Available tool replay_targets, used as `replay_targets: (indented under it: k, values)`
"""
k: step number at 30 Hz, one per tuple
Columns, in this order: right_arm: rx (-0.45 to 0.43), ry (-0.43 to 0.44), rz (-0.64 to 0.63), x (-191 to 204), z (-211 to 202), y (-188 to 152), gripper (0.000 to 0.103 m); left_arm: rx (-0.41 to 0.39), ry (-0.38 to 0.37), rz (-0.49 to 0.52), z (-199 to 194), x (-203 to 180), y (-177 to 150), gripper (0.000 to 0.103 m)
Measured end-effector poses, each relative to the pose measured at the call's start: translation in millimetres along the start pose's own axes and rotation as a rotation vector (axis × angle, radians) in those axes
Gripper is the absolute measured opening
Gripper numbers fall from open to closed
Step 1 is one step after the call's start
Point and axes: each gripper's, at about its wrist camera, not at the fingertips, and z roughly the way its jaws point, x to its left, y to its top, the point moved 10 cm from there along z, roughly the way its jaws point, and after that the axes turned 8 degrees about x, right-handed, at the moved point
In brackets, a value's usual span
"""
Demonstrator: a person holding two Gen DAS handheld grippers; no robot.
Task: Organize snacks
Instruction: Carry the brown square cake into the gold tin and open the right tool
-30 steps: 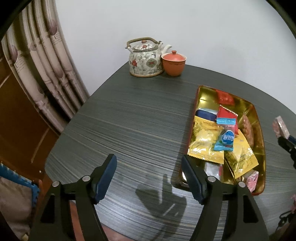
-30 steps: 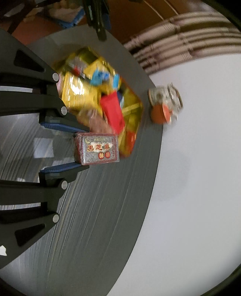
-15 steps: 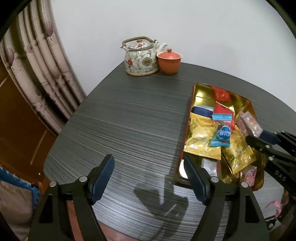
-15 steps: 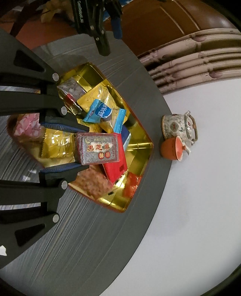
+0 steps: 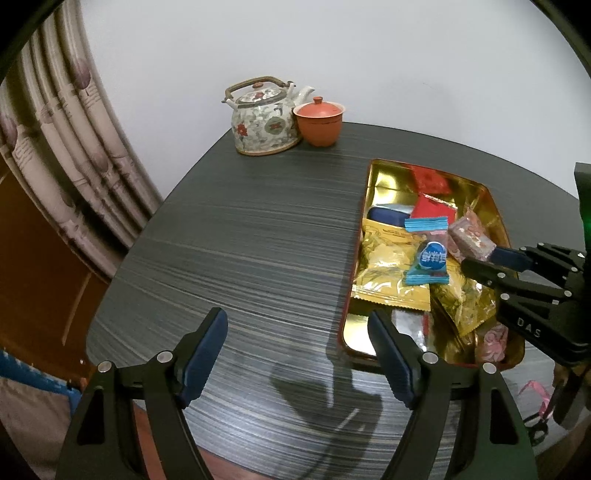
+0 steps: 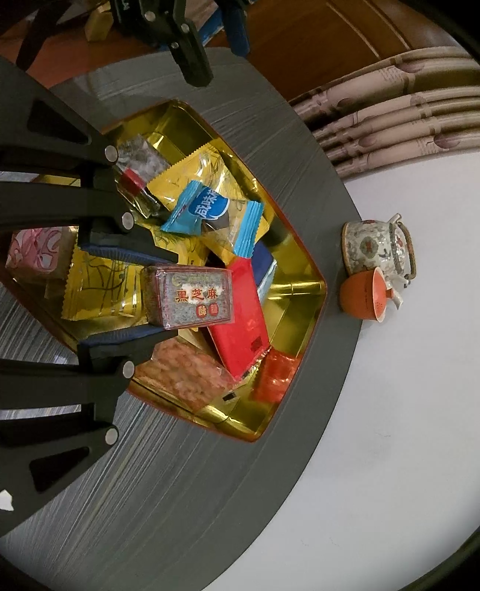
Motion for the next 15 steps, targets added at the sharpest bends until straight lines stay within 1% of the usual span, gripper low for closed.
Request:
replay_targets:
  k: [7,9,12,14,15]
  values:
    - [-0.002,-0.001,0.017,0.6,-0.6,-2.7,0.03,0.008,0.002,0.029,1.3,-5.4,-3.2,0.079]
    - [-0.003,-0.002,0.021,0.9,-1.2,-3.4,0.033,0.008,0.002,0.038,1.6,-7.4,-3.6,0.079]
    - [-0.014,-0.004,0.037,1.2,-4.9,-4.0,0.045,0.009,0.001,0.046,1.9,-9.5,-4.5,0.079]
    - [-0.029,-0.013,0.041,1.9,-9.4,-3.7,0.06,0.01,0.002,0.051,2.2,-9.7,-4.9,0.079]
    - [-0.036,-0.017,0.046,2.2,-12.3,-3.9,0.063,0.011,0.002,0.052,2.4,-10.1,-4.9,0.079]
